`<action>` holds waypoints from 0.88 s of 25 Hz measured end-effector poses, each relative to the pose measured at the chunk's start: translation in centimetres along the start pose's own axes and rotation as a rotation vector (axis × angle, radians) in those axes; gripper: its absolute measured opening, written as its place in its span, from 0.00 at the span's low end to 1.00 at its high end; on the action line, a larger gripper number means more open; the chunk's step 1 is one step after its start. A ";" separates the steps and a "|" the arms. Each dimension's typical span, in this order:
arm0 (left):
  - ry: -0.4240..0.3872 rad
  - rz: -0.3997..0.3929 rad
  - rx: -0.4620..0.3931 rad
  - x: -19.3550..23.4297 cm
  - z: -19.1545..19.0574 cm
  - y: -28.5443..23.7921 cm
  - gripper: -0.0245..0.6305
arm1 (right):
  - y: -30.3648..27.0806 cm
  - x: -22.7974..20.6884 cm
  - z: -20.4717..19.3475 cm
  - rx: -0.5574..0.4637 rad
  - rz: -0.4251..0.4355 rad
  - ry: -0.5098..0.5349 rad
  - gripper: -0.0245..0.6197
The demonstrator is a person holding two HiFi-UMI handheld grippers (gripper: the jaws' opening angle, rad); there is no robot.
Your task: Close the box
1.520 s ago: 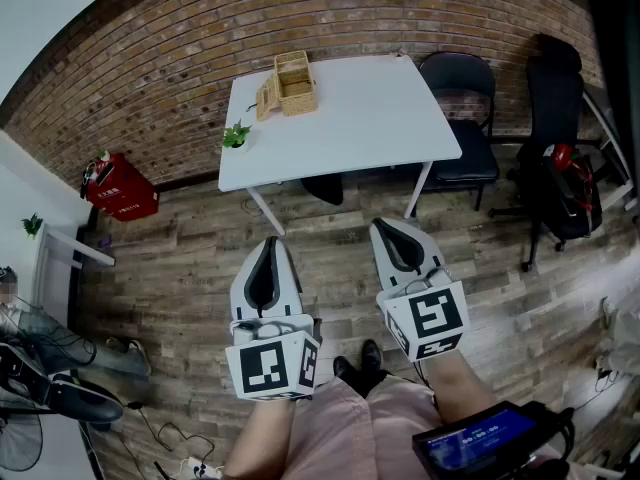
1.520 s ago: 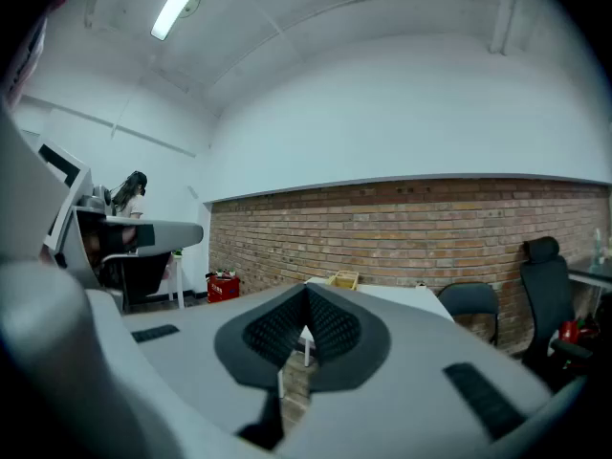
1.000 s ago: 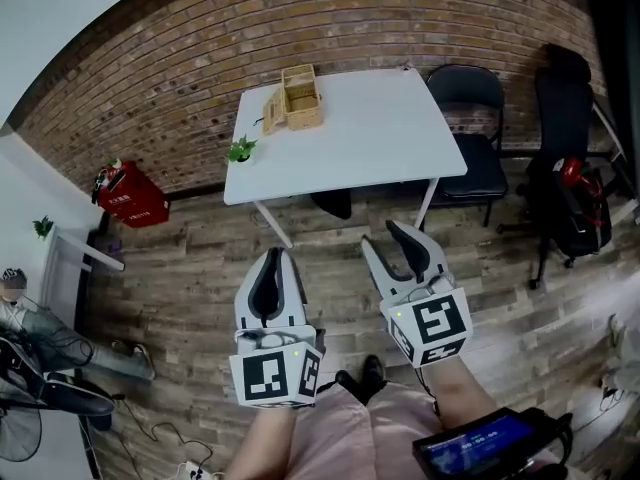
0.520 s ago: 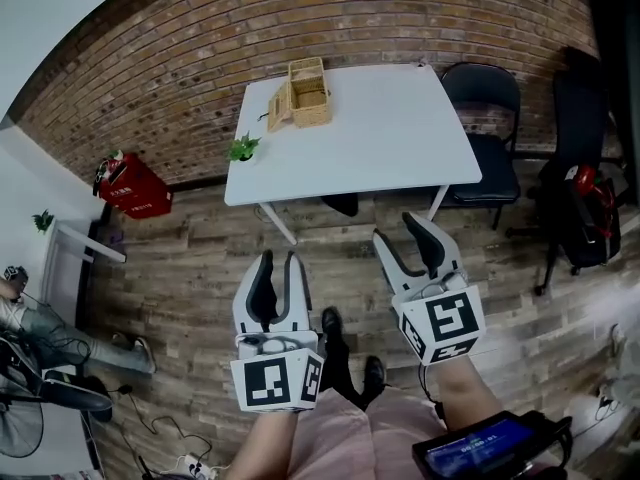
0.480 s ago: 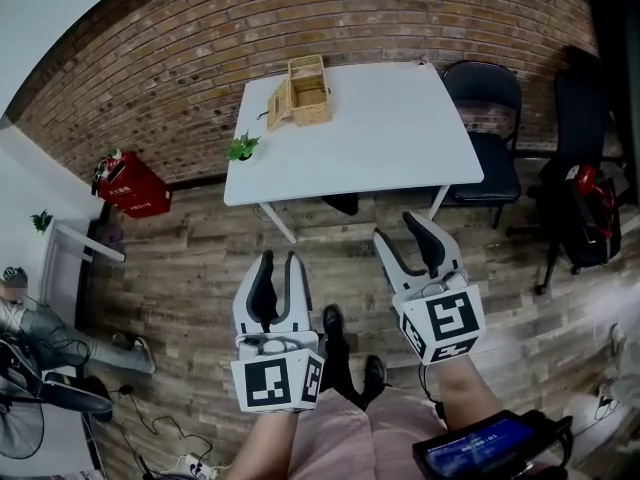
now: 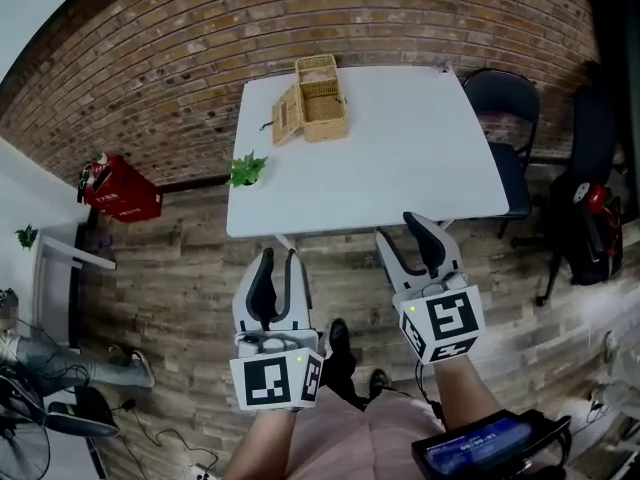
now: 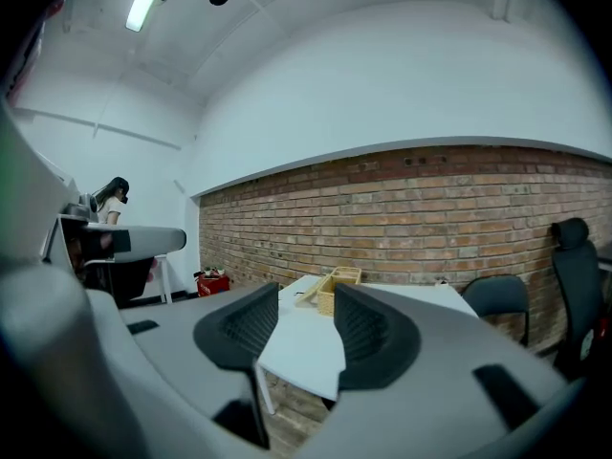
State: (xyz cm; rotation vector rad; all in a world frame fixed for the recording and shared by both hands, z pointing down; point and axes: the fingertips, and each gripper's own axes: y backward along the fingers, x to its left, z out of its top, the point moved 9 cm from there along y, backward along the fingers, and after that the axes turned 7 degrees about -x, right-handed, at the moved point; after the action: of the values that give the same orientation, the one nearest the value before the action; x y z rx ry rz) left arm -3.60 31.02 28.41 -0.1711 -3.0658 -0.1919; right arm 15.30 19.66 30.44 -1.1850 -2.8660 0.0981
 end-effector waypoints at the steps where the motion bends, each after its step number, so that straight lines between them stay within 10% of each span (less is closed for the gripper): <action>1: 0.001 -0.006 -0.003 0.7 0.1 -0.9 0.21 | -1.1 0.1 0.3 -0.002 -0.005 0.003 0.33; 22: 0.043 -0.128 -0.022 6.8 -0.5 -12.2 0.21 | -10.8 -1.1 3.6 -0.028 -0.132 0.058 0.27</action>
State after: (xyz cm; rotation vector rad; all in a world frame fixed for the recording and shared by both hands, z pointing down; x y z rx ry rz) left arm -11.73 19.70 27.90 0.0274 -3.0338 -0.2323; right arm 8.27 11.08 27.63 -0.9823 -2.8942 0.0194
